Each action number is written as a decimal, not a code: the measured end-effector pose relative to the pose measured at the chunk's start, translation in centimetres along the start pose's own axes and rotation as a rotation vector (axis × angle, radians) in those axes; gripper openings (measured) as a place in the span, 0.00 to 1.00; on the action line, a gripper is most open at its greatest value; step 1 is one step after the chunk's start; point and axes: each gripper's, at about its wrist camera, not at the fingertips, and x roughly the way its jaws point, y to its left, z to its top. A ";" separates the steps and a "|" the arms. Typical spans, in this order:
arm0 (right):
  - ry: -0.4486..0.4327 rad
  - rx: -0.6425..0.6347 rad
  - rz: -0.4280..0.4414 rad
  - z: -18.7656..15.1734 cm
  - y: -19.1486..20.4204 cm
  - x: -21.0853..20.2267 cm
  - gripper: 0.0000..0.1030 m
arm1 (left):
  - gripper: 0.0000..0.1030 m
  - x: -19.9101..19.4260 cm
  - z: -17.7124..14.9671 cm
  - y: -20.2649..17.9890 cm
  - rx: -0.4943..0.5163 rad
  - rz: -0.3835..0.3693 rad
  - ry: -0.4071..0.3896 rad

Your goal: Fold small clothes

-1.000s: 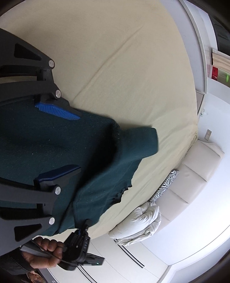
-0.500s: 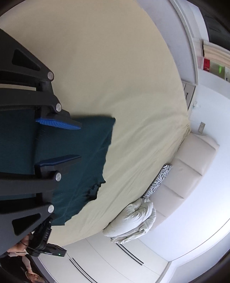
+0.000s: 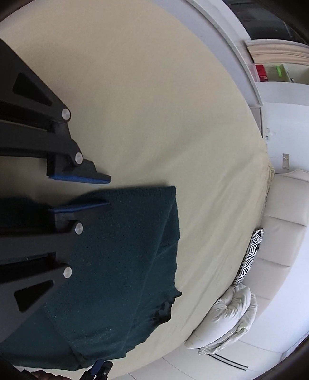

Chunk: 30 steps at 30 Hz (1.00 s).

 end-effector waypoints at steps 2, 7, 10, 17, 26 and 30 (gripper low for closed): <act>-0.058 0.013 0.024 -0.1 0.4 -1.6 0.53 | 0.18 -1.0 0.2 -0.1 0.003 0.066 -0.008; -0.115 -0.020 0.198 0.0 2.4 -4.0 0.53 | 0.17 -5.1 1.4 -0.6 -0.043 -0.061 -0.101; -0.035 0.020 0.417 0.3 2.9 -2.0 0.53 | 0.28 -4.3 3.0 -3.4 0.006 -0.183 -0.070; 0.138 0.211 0.628 -0.1 0.1 5.9 0.43 | 0.27 1.9 0.6 -3.9 0.028 -0.149 0.020; 0.089 0.175 0.513 -5.0 -4.1 0.3 0.47 | 0.61 -6.4 -4.9 -3.2 0.126 -0.063 -0.025; 0.013 0.208 0.401 -8.9 -7.3 -6.6 0.53 | 0.71 -11.7 -9.7 -1.7 0.101 -0.072 -0.011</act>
